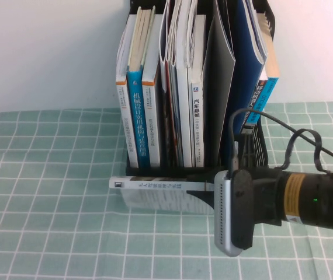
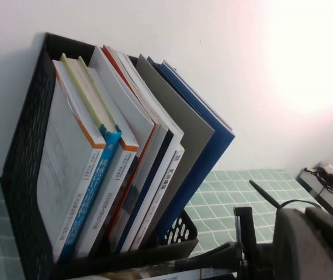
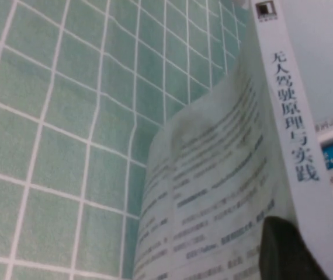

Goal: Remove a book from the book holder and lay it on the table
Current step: Place the picked book on the book

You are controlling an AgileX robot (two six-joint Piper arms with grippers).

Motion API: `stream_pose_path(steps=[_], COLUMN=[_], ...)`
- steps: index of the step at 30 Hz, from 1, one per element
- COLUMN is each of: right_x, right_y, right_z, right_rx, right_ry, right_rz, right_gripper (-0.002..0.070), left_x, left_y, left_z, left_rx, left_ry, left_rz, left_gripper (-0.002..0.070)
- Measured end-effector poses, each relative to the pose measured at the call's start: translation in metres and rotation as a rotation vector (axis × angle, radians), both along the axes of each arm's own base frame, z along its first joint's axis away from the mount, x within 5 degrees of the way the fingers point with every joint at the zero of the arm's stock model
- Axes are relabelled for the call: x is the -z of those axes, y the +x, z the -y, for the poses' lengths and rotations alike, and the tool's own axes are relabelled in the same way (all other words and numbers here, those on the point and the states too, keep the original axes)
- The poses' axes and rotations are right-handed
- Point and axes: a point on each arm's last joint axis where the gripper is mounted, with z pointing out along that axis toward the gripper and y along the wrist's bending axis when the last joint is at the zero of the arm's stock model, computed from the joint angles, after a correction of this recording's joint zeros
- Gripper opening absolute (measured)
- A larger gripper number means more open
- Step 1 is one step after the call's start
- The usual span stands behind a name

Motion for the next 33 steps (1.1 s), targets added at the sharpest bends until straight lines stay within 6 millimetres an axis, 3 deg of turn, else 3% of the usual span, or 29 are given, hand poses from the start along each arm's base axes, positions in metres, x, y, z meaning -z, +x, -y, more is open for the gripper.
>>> stream_pose_path(steps=[11,19,27,33], right_x=[0.018,0.039,0.049,0.053], right_y=[-0.010,-0.007,-0.013,-0.019], right_z=[-0.006,-0.007,-0.008,-0.007], right_rx=[-0.114,-0.053,-0.030,-0.070], right_ry=[-0.050,-0.066,-0.068,-0.102], right_rz=[-0.175,-0.316,-0.475,-0.541], right_gripper=[0.0116,0.0118,0.0287,0.0313], left_x=[0.000,0.001,0.001,0.004], left_y=[-0.001,-0.002,-0.002,-0.002], left_z=[0.002,0.002,0.002,0.002], left_rx=[0.020,0.029,0.031,0.023], left_ry=[-0.029,-0.023,-0.019,0.003], left_rz=[-0.026,-0.025,-0.025,-0.052], left_gripper=[-0.0003,-0.0003,-0.0003,-0.0003])
